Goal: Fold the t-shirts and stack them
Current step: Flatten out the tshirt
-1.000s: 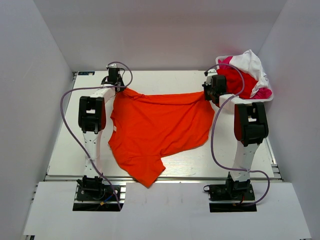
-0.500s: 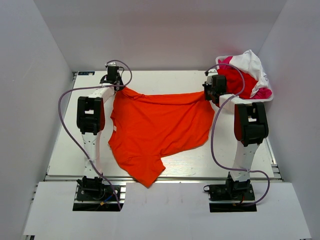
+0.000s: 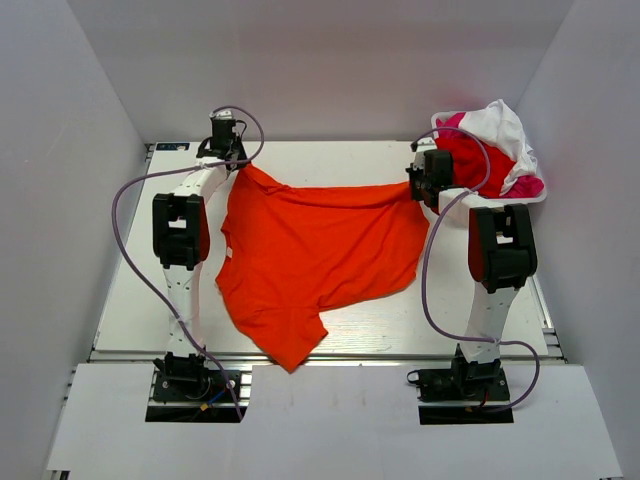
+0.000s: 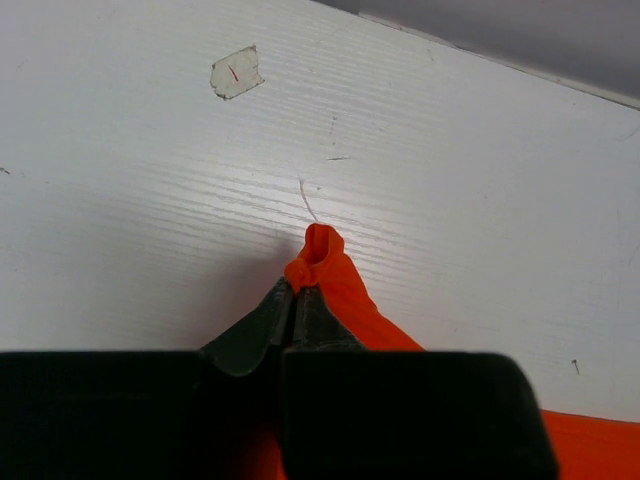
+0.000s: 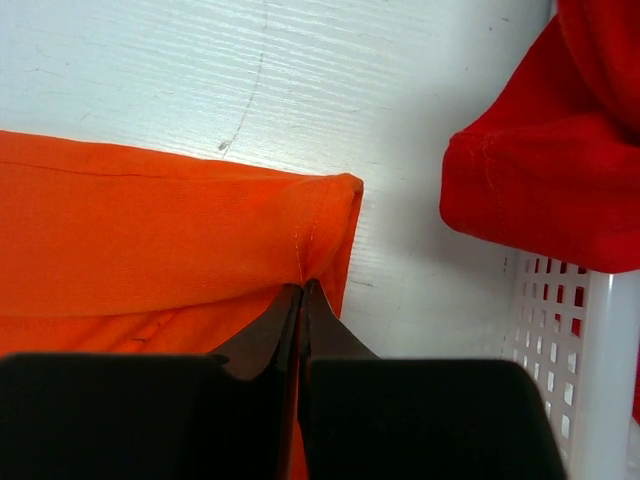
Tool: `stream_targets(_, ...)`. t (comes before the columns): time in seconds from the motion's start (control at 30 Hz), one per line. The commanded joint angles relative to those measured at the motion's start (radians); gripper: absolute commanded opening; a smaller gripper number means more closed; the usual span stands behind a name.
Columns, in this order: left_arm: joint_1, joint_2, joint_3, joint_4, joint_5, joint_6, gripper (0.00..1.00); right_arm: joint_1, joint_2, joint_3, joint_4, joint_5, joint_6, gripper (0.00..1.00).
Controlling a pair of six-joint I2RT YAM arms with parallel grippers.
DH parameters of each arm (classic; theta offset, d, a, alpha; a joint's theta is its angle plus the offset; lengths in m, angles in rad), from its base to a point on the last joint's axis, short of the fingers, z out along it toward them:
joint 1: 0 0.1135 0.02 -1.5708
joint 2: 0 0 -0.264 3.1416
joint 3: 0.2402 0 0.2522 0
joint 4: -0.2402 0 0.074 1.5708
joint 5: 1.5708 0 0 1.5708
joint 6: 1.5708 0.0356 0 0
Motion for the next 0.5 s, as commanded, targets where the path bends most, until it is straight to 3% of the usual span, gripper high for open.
stream_targets(0.0, 0.003, -0.020, 0.057, -0.036, 0.000, 0.023, 0.00, 0.001, -0.050, 0.033, 0.044, 0.039, 0.008, 0.00)
stream_targets(0.23, 0.003, -0.113, 0.135, -0.091, -0.012, 0.043, 0.00, 0.001, -0.200, 0.055, 0.127, 0.054, 0.070, 0.00)
stream_targets(0.47, 0.003, -0.344, 0.112, -0.112, -0.030, 0.054, 0.00, 0.002, -0.452, 0.016, 0.207, 0.047, 0.059, 0.00)
